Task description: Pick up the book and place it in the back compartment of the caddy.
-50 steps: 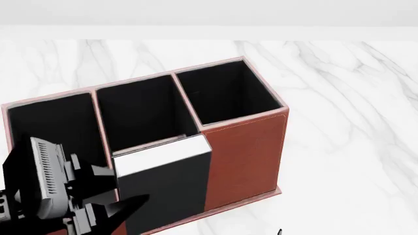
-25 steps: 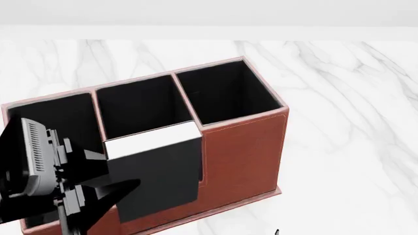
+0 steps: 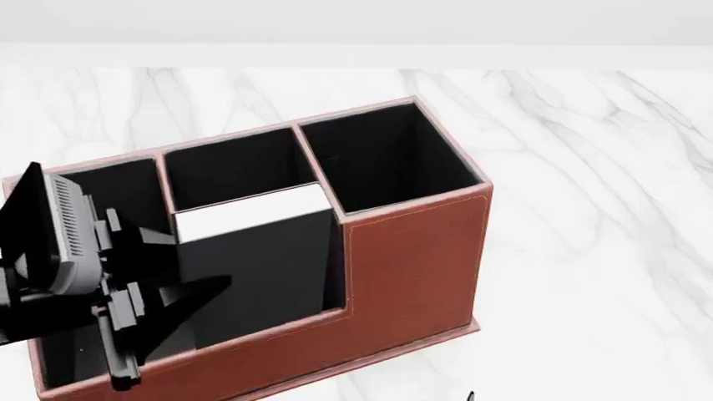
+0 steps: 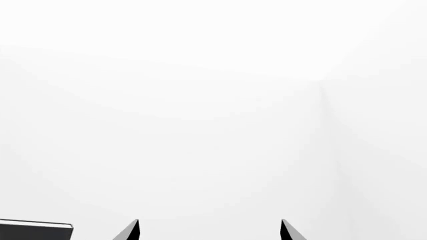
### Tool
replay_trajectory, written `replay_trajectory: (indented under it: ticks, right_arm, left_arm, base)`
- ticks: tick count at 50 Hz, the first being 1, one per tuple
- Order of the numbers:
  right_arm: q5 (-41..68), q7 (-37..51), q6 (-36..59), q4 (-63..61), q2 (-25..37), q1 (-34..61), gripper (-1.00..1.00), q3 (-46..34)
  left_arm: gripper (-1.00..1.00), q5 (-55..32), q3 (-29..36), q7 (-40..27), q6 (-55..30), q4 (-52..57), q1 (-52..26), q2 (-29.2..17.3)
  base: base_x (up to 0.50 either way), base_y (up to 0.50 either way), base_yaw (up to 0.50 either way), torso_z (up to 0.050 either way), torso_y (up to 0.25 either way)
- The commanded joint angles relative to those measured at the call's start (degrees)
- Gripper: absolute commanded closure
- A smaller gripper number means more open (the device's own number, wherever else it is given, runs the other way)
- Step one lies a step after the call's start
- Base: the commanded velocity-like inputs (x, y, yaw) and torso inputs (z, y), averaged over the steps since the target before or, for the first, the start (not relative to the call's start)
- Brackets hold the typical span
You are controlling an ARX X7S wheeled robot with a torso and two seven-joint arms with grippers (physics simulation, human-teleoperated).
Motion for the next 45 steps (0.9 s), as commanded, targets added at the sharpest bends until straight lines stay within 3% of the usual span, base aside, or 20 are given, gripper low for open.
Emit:
replay_trajectory:
  ticks: [1,45]
  right_arm:
    - [0.14,0.15,0.02,0.21,0.15,0.24,-1.00,-0.28]
    - [-0.05,1.00,0.19,0.15,0.70,0.49,-1.00,-0.94]
  left_arm:
    - [1.00,0.54,-0.60,2.07,2.08,-6.36,-2.73,2.84]
    - [1.00,8.79,1.11,6.72,14.78,-27.58,-5.21,11.89]
  base:
    - [0.00,0.00,0.00,0.000,0.000]
    - [0.00,0.00,0.00,0.000,0.001]
